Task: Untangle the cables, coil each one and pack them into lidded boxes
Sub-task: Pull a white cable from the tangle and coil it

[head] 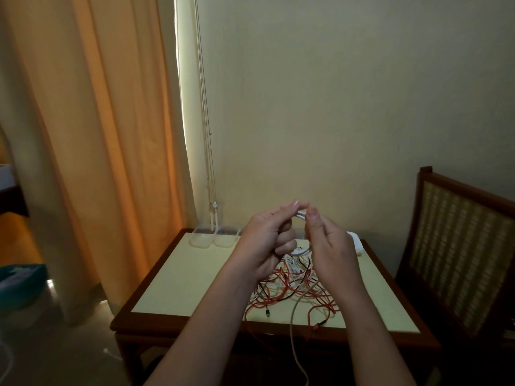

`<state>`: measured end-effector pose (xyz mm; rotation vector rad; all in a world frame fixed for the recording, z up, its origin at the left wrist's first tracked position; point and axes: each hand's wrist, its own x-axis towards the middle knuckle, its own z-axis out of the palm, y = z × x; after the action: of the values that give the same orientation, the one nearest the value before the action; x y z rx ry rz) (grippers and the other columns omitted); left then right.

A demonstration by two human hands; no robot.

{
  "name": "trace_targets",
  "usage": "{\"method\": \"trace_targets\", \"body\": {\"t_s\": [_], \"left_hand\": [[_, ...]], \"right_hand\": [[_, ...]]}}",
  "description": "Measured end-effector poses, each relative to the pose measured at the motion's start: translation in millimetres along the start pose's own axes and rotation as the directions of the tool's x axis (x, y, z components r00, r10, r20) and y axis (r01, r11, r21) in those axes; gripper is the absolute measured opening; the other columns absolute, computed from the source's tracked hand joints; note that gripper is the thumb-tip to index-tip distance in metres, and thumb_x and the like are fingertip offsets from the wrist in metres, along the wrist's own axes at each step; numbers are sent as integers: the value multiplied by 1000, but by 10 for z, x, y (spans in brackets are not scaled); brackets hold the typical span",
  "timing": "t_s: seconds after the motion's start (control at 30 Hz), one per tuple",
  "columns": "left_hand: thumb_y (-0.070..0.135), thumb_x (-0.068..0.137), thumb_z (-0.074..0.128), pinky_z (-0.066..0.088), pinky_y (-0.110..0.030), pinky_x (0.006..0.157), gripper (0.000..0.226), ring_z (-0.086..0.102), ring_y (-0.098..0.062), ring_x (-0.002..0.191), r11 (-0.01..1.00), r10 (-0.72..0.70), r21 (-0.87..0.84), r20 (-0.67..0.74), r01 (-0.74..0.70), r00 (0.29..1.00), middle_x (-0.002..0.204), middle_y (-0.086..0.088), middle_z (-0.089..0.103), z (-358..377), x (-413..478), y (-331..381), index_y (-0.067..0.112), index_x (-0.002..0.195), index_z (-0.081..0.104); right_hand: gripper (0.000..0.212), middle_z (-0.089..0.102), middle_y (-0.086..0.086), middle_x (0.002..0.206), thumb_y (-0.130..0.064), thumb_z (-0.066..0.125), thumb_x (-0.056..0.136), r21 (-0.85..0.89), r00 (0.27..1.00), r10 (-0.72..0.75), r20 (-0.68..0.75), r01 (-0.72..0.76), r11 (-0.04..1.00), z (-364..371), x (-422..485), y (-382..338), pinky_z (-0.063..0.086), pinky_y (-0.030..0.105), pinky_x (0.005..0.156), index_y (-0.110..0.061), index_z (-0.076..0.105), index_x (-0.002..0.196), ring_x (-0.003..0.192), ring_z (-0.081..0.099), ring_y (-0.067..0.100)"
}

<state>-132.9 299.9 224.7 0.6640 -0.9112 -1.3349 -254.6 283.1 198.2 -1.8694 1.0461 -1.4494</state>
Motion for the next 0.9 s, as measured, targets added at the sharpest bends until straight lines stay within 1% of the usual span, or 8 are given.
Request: {"method": "trace_targets", "body": {"t_s": [0.17, 0.23, 0.3, 0.47, 0.6, 0.7, 0.8, 0.9], "left_hand": [[18, 98, 54, 16, -15, 32, 18, 20, -2, 32, 958, -8, -287, -121, -28, 993, 46, 9, 24, -241, 41, 246, 4, 103, 65], [16, 100, 52, 16, -16, 31, 17, 21, -4, 30, 913, -29, -406, -163, -40, 986, 43, 8, 25, -370, 70, 351, 5, 99, 65], [13, 100, 48, 16, -17, 31, 19, 21, -5, 31, 862, -44, -502, -208, -68, 977, 45, 8, 26, -477, 79, 433, 5, 99, 65], [9, 96, 43, 18, -18, 35, 28, 21, -6, 36, 805, -8, -558, -346, -199, 938, 52, 7, 26, -578, 52, 556, 4, 114, 64], [8, 100, 43, 26, -20, 39, 32, 25, -7, 40, 897, 119, -332, -454, -292, 883, 57, 6, 29, -535, 109, 495, 3, 125, 61], [9, 101, 47, 34, -21, 46, 30, 37, -7, 48, 934, 350, 111, -487, -341, 800, 59, 6, 42, -448, 108, 382, 9, 127, 63], [13, 105, 44, 45, -21, 53, 28, 54, -8, 58, 819, 508, 482, -357, -311, 784, 66, 4, 56, -296, 34, 233, 21, 127, 60], [19, 106, 44, 56, -28, 63, 29, 64, -8, 64, 720, 518, 637, -229, -276, 824, 75, -1, 63, -173, 14, 94, 26, 131, 57]], "right_hand": [[40, 64, -6, 69, -52, 48, 100, -51, 997, 62, -41, -64, 997, -184, 62, 69, 40, 20, 54, -20, 64, 82, 58, 52, 10], [34, 60, -3, 70, -52, 53, 99, -52, 998, 59, -33, -61, 997, -237, 76, 119, 41, 28, 57, -22, 63, 86, 56, 49, 7], [26, 51, -9, 66, -47, 57, 98, -22, 998, 47, -33, -47, 999, -262, 84, 159, 39, 23, 55, -23, 63, 90, 54, 45, -1], [13, 61, -10, 77, -36, 60, 99, -97, 997, 28, -70, -34, 995, -250, 85, 200, 40, 14, 54, -26, 62, 92, 64, 53, -6], [16, 61, -10, 72, -31, 62, 99, -278, 994, -83, -77, 59, 959, -174, 84, 235, 43, 29, 58, -25, 62, 85, 67, 55, 2], [17, 59, -9, 68, -28, 63, 98, -386, 985, -166, -44, 136, 912, -122, 90, 251, 45, 34, 61, -21, 63, 83, 68, 56, 14], [20, 54, -13, 63, -31, 60, 100, -422, 975, -221, -3, 199, 884, -82, 80, 234, 37, 33, 58, -18, 66, 84, 63, 53, 12], [30, 51, -10, 57, -35, 56, 101, -401, 970, -243, -23, 214, 891, -60, 68, 214, 32, 32, 54, -15, 66, 81, 57, 50, 12]]}}
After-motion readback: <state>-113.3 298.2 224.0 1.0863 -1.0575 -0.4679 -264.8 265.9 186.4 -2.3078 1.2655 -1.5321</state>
